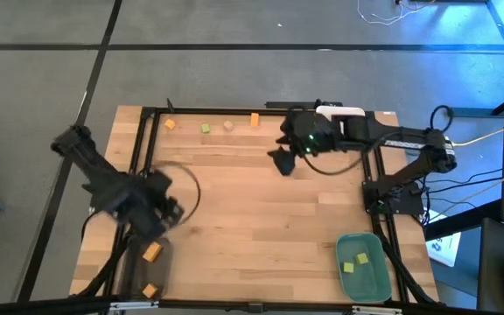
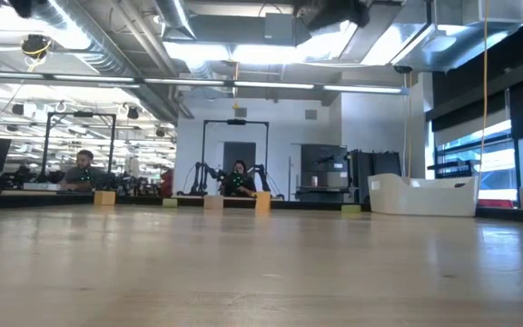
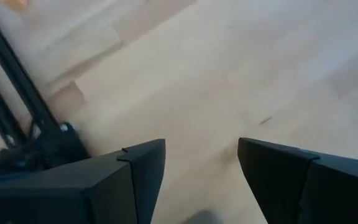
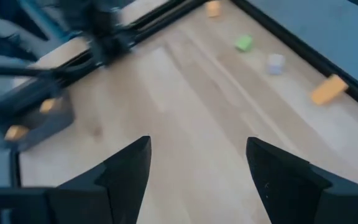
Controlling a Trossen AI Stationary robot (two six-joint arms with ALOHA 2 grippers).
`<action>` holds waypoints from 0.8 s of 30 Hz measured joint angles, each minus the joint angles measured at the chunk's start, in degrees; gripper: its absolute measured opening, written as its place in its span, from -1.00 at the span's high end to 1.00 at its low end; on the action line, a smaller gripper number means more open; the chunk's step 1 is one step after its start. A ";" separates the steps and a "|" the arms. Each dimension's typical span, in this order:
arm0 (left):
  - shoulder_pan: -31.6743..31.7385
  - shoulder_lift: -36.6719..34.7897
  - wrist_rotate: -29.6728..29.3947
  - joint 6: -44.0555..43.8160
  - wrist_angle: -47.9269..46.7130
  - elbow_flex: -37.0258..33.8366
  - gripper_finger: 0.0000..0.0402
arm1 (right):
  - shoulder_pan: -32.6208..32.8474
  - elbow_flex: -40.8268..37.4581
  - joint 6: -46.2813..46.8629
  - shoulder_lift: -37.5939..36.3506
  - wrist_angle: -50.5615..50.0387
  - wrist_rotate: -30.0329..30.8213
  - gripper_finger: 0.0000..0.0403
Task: Sort & place blocks by color
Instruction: Put the left yellow block into the black bin
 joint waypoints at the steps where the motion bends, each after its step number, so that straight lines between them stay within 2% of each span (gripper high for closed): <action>1: 2.16 -1.36 0.02 0.65 -0.03 -0.26 0.03 | -1.05 0.00 0.93 0.27 -0.01 -0.03 -0.30; 9: 23.98 -9.14 -0.87 8.66 -0.11 -2.22 0.03 | -6.67 0.00 2.02 0.69 0.06 -0.03 -0.30; 14: 39.71 -9.35 -0.54 18.73 1.21 -2.17 0.03 | -10.71 0.00 -4.10 1.30 1.84 -0.02 -0.30; 18: 52.28 -7.86 2.86 30.25 6.87 -2.17 0.03 | -14.42 0.00 -8.57 2.18 3.90 -0.84 -0.30; 24: 69.35 -3.30 10.06 44.58 14.07 -2.15 0.03 | -20.07 0.00 -16.20 4.29 6.23 -7.58 -0.30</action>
